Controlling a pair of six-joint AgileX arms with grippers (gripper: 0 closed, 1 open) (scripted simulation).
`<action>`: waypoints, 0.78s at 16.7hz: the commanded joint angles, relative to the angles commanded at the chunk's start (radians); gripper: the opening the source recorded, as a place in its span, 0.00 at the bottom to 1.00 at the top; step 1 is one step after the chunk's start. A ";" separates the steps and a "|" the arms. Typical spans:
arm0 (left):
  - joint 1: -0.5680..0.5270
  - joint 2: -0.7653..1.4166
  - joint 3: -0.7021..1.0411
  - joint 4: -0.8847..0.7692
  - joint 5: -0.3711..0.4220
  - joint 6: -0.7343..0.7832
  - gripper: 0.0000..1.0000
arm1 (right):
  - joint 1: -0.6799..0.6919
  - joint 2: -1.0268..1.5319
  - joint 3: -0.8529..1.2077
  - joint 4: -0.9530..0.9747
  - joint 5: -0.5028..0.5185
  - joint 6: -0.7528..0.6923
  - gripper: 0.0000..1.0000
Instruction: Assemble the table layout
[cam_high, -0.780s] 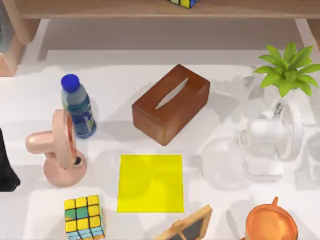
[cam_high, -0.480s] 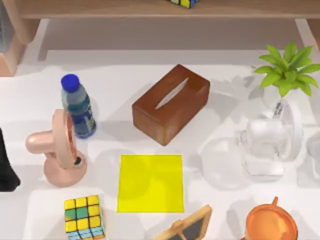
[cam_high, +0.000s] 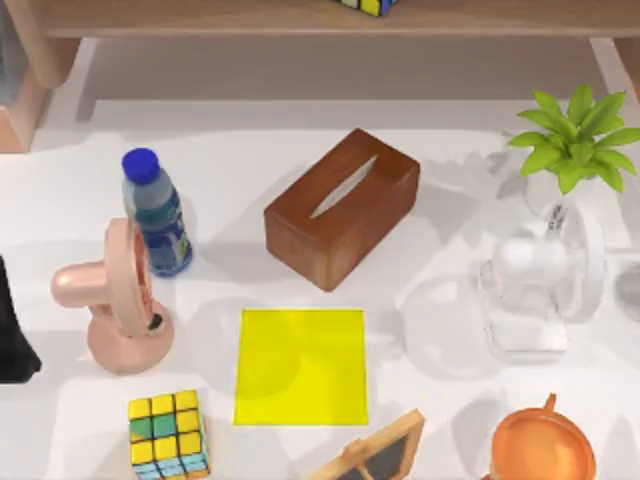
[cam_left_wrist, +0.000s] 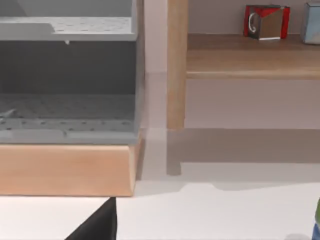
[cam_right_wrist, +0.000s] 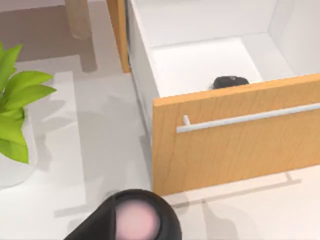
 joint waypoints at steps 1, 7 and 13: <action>0.000 0.000 0.000 0.000 0.000 0.000 1.00 | -0.023 0.114 0.115 -0.066 0.001 -0.003 1.00; 0.000 0.000 0.000 0.000 0.000 0.000 1.00 | -0.128 0.878 0.855 -0.439 0.000 -0.038 1.00; 0.000 0.000 0.000 0.000 0.000 0.000 1.00 | -0.161 1.549 1.462 -0.721 -0.006 -0.087 1.00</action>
